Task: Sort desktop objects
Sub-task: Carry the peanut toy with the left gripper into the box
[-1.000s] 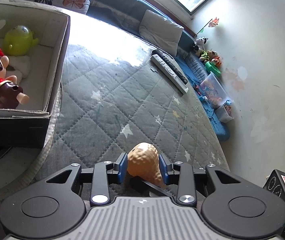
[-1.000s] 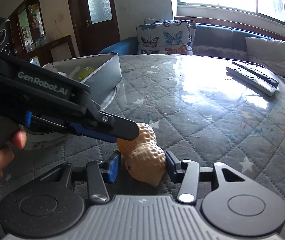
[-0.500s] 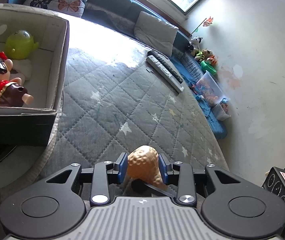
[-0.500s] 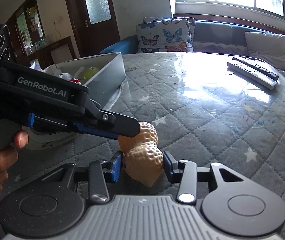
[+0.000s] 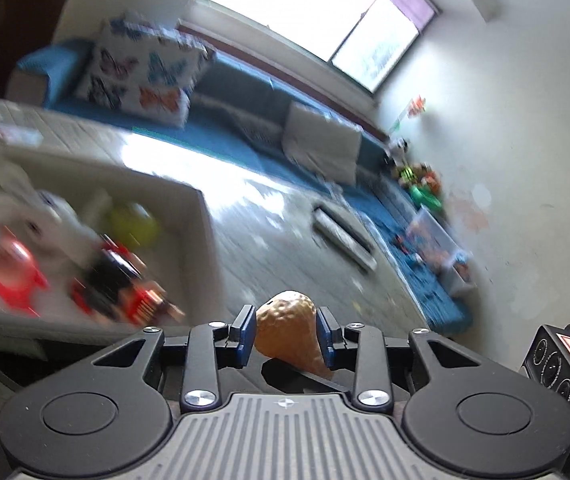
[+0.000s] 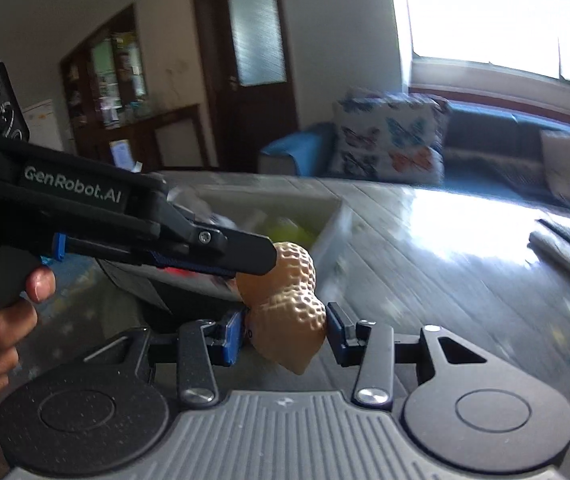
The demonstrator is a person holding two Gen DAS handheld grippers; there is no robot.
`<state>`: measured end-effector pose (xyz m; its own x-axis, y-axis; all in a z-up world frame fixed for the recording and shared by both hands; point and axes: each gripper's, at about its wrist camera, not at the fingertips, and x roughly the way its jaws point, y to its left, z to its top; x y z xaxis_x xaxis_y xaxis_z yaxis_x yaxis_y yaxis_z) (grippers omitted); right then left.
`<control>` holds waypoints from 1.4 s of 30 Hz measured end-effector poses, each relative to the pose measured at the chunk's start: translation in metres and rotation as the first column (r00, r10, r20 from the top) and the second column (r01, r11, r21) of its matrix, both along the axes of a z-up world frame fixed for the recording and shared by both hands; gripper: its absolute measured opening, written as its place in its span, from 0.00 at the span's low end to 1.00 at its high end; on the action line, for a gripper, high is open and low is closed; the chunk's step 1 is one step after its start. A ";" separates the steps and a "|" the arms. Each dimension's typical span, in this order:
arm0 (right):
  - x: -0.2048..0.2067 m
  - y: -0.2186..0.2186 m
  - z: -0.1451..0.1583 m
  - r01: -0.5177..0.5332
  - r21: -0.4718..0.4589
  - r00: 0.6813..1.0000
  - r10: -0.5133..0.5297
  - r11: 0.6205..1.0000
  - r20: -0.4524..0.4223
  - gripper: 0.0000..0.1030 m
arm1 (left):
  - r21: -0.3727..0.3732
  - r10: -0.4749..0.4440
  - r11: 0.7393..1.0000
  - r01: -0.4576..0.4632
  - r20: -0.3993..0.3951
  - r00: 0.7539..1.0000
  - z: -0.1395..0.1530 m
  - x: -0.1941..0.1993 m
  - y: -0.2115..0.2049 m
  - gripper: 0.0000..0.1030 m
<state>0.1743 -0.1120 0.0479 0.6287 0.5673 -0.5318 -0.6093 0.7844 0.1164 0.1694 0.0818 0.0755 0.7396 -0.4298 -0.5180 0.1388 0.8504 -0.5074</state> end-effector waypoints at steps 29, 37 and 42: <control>0.109 0.167 -0.045 -0.142 -0.107 0.982 0.126 0.984 -0.140 0.41 | -0.025 0.150 0.988 -0.154 -0.115 0.982 -0.056 0.078 0.156 0.34; 0.105 0.177 -0.050 -0.158 -0.152 0.981 0.137 0.976 -0.140 0.41 | -0.022 0.149 0.988 -0.153 -0.131 0.980 -0.062 0.078 0.159 0.34; 0.104 0.186 -0.052 -0.168 -0.188 0.980 0.144 0.968 -0.137 0.41 | -0.011 0.155 0.987 -0.158 -0.144 0.977 -0.065 0.078 0.160 0.34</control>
<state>0.2783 0.0739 -0.0037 0.4645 0.5291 -0.7102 -0.7166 0.6957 0.0496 0.2475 0.2419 0.0106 0.7181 -0.3274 -0.6141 -0.0695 0.8443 -0.5313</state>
